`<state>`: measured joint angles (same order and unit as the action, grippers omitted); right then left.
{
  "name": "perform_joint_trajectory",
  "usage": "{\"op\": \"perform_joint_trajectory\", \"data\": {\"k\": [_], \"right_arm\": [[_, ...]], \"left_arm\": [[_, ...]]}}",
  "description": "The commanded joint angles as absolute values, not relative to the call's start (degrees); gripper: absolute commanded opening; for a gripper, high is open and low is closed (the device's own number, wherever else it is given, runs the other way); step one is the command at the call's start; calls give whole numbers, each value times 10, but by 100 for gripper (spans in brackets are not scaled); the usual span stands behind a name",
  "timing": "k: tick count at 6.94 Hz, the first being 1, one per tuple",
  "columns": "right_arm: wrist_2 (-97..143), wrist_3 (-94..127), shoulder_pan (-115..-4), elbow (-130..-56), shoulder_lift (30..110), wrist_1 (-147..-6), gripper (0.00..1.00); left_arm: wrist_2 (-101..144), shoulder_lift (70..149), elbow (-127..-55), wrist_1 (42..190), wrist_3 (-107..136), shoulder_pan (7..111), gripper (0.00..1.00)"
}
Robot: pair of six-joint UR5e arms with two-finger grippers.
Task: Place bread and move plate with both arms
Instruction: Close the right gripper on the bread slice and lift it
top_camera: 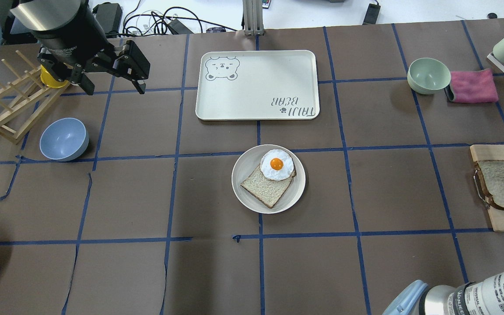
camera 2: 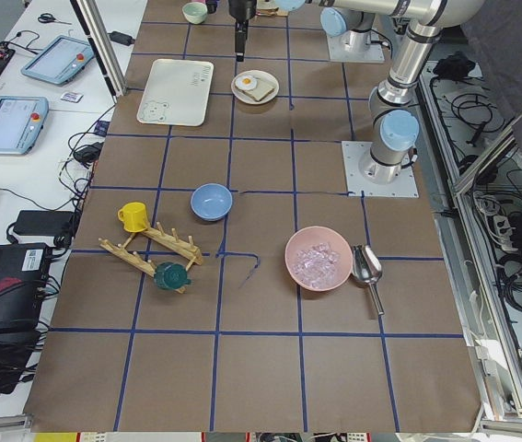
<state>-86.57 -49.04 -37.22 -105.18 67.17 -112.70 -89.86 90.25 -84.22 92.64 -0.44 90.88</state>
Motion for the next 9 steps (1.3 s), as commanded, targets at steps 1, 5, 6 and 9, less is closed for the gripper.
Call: {"op": "perform_joint_trajectory", "data": {"k": [1,5,6,9], "right_arm": [[-870,-515,-372,-1052,671,-1128,0],[-877,-505,-378,-1047,714,-1121,0],[-875,-505,-390,-1047,752,-1114,0],[-868,-457,-485,-1045,819,-1026,0]], "left_arm": [[-900,902,-842,926,-4,909,100],[-900,902,-842,926,-4,909,100],[-900,902,-842,926,-4,909,100],[-899,902,-842,926,-5,909,100]]}}
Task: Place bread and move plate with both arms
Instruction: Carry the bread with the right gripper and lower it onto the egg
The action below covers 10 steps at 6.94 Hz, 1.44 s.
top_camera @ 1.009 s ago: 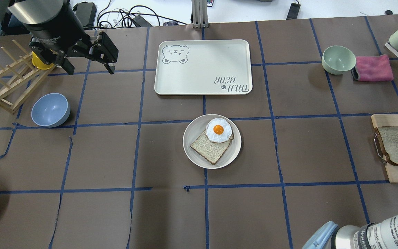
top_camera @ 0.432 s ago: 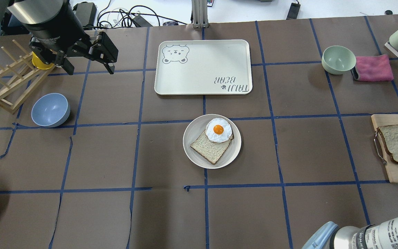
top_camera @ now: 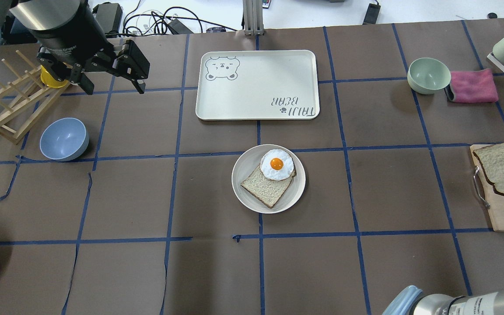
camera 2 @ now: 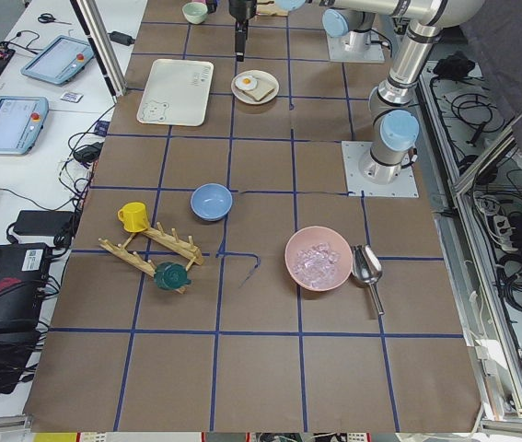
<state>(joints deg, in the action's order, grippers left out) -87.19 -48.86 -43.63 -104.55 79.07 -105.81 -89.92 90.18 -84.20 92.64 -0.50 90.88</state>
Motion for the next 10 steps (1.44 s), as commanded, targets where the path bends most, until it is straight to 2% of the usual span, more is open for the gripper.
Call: {"op": "perform_joint_trajectory", "data": {"k": [1,3,6,8,10], "right_arm": [[-842,-400,-550,-1045,842,-996,0],[-789,-215,-732,-1046,860,-994,0],[-774,154,-960,-1055,811,-1164,0],[-747,261,-995,-1083,802,-1210,0],[-744,307,-1027,-1161,802,-1335,0]], "left_arm": [[-899,902,-842,926,-5,908,100],[-898,904,-841,925,-5,908,100],[-900,906,-843,926,-6,908,100],[-899,910,-842,926,-6,908,100],[-901,908,-842,928,-4,907,100]]}}
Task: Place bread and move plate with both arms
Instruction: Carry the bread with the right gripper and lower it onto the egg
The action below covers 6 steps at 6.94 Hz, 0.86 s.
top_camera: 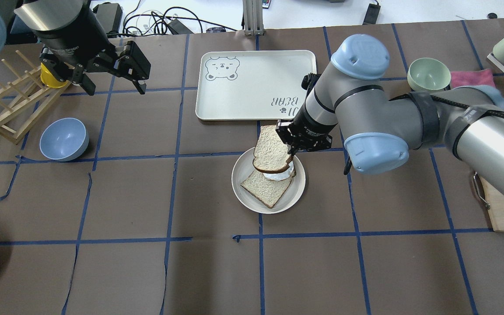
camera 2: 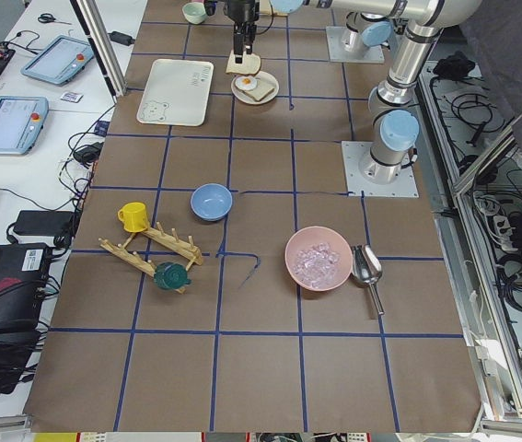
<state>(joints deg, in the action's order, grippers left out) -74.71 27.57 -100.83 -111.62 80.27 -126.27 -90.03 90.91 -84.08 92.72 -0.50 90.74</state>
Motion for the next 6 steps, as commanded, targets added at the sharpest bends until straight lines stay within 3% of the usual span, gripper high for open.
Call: {"op": "perform_joint_trajectory", "data": {"k": [1,4,5,6], "right_arm": [[-744,310,-1028,-1195,802,-1368,0],[-743,330,-1029,-1211,795,-1404,0],[-745,326,-1028,-1204,791,-1406,29],[-750,330,-1028,-1203,791,-1405,67]], "left_arm": [[-903,911,-844,927,-4,908,100],[-897,918,-841,924,1,908,100],[-899,919,-842,928,17,908,100],[-899,920,-842,928,26,908,100]]}}
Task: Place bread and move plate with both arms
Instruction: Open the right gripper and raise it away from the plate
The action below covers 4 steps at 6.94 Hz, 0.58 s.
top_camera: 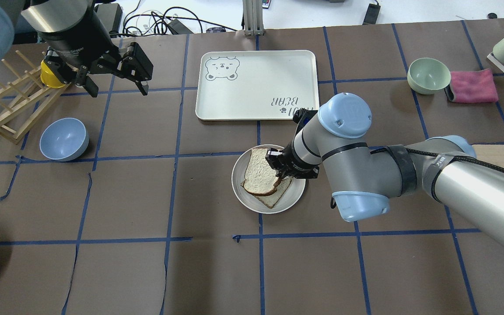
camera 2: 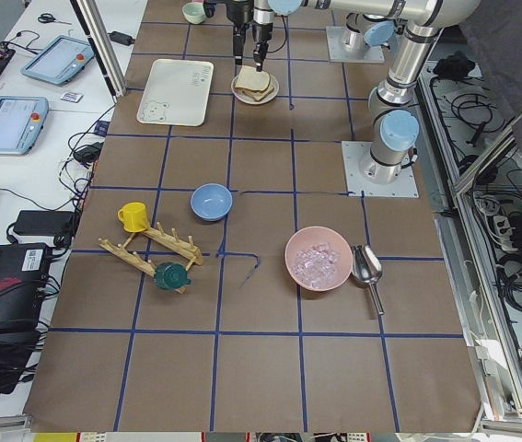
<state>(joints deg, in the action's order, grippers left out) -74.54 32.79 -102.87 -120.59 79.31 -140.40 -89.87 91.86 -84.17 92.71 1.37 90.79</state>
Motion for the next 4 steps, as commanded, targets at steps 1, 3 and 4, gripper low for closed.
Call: {"op": "perform_joint_trajectory", "data": {"k": [1,3,4], "right_arm": [[-751,321,-1017,-1195,792,-1407,86],[-757,262,-983,-1085,797,-1314,98],[-799,150,-947,-1004,799,-1197,97]], "left_arm": [[-898,919,-845,937,39,909,100],[-847,930,-896,926,144,917,100],[-816,939,-960,833,151,922,100]]}}
